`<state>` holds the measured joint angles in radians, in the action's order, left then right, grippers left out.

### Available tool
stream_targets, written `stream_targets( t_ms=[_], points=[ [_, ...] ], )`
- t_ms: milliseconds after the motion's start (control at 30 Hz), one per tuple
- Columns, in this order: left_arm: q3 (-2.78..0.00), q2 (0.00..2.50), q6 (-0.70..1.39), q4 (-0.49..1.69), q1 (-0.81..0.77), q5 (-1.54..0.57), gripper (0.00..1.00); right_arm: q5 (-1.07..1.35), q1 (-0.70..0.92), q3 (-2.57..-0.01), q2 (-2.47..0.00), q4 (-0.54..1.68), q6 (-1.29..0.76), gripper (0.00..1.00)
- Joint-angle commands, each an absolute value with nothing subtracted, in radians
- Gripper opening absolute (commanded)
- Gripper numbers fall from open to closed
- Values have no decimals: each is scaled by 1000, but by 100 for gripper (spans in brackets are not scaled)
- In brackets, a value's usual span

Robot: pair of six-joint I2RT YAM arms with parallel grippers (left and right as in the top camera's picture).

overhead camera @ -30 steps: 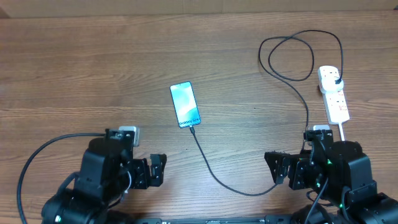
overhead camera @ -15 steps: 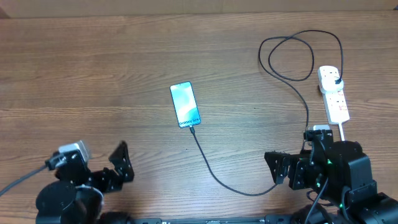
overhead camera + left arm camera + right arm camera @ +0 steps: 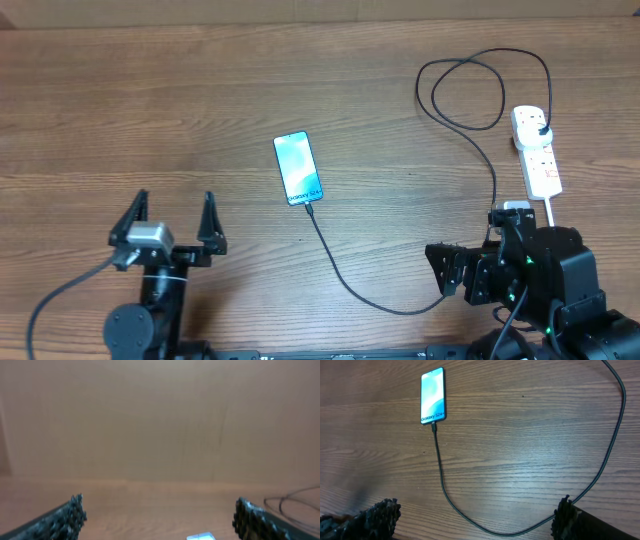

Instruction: Plug charger to phone and switch on socket

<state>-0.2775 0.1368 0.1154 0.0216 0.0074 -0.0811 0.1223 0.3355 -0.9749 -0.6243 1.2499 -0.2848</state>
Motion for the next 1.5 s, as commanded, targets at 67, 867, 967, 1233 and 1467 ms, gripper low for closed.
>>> stream_targets(
  t_ms=[67, 867, 967, 1233, 1467],
  points=[
    [-96, 39, 148, -148, 15, -119, 100, 110, 341, -976, -619, 1247, -287, 100],
    [-5, 4, 232, 73, 27, -76, 99, 110, 341, -976, -619, 1247, -287, 100],
    [-5, 4, 232, 73, 27, -76, 100, 110, 341, -976, -619, 1247, -287, 100],
    [-5, 4, 232, 73, 27, -76, 100, 110, 341, -976, -619, 1247, -287, 100],
    [-5, 4, 232, 73, 27, -76, 100, 110, 341, -976, -619, 1247, -287, 100]
  ],
)
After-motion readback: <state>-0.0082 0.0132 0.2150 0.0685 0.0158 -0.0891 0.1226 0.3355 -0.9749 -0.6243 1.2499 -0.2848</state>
